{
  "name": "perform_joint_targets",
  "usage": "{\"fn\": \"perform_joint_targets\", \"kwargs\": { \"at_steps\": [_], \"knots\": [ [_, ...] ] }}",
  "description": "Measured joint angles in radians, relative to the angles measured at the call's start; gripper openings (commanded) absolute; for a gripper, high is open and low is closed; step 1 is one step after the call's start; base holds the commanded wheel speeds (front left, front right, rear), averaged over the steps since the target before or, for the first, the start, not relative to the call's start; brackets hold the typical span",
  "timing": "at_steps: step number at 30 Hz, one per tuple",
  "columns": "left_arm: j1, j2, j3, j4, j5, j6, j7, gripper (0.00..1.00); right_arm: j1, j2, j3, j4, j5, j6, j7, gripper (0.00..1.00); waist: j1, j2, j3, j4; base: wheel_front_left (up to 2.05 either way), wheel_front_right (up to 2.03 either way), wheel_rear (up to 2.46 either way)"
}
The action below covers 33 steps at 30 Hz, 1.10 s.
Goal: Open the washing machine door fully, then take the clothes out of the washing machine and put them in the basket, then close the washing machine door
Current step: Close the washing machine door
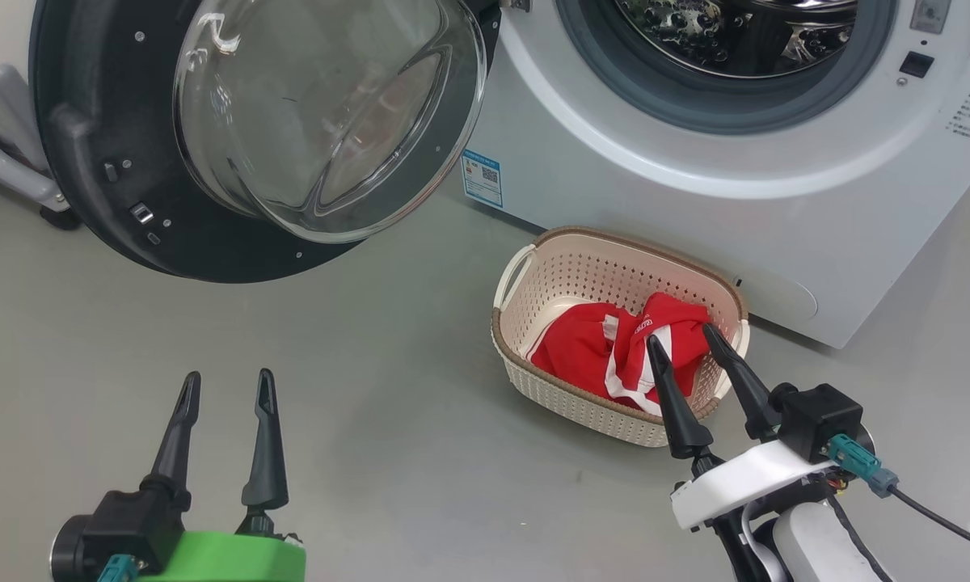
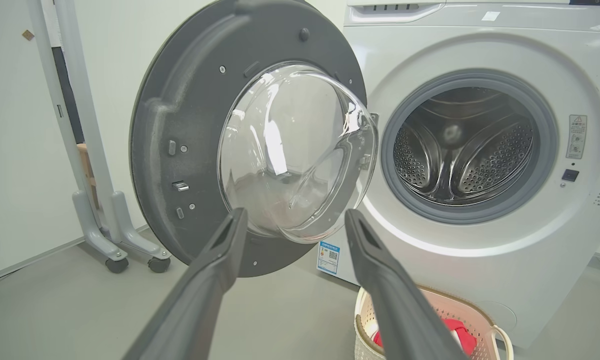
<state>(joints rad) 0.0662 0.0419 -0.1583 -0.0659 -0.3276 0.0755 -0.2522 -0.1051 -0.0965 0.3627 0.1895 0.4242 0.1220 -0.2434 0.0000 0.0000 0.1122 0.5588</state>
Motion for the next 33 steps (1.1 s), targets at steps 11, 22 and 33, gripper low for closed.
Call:
{"fn": "perform_joint_targets", "kwargs": {
  "at_steps": [11,22,33],
  "knots": [
    [0.0,0.0,0.002,-0.002,-0.005,0.003,0.0,1.0,-0.009,-0.006,0.002,0.008,0.007,0.0,0.0,1.0,0.0,0.0,-0.003,-0.002,0.0,0.0,0.0],
    [0.0,0.0,0.012,-0.002,-0.005,0.003,0.0,1.0,-0.009,-0.007,0.001,0.008,0.014,0.0,0.0,1.0,0.0,0.0,0.001,-0.002,0.0,0.0,0.0],
    [0.0,0.0,0.061,-0.036,0.016,0.003,0.0,0.0,-0.009,-0.013,0.001,0.003,0.014,0.0,0.0,1.0,0.0,0.0,0.02,-0.002,0.0,0.0,0.0]
  ]
}}
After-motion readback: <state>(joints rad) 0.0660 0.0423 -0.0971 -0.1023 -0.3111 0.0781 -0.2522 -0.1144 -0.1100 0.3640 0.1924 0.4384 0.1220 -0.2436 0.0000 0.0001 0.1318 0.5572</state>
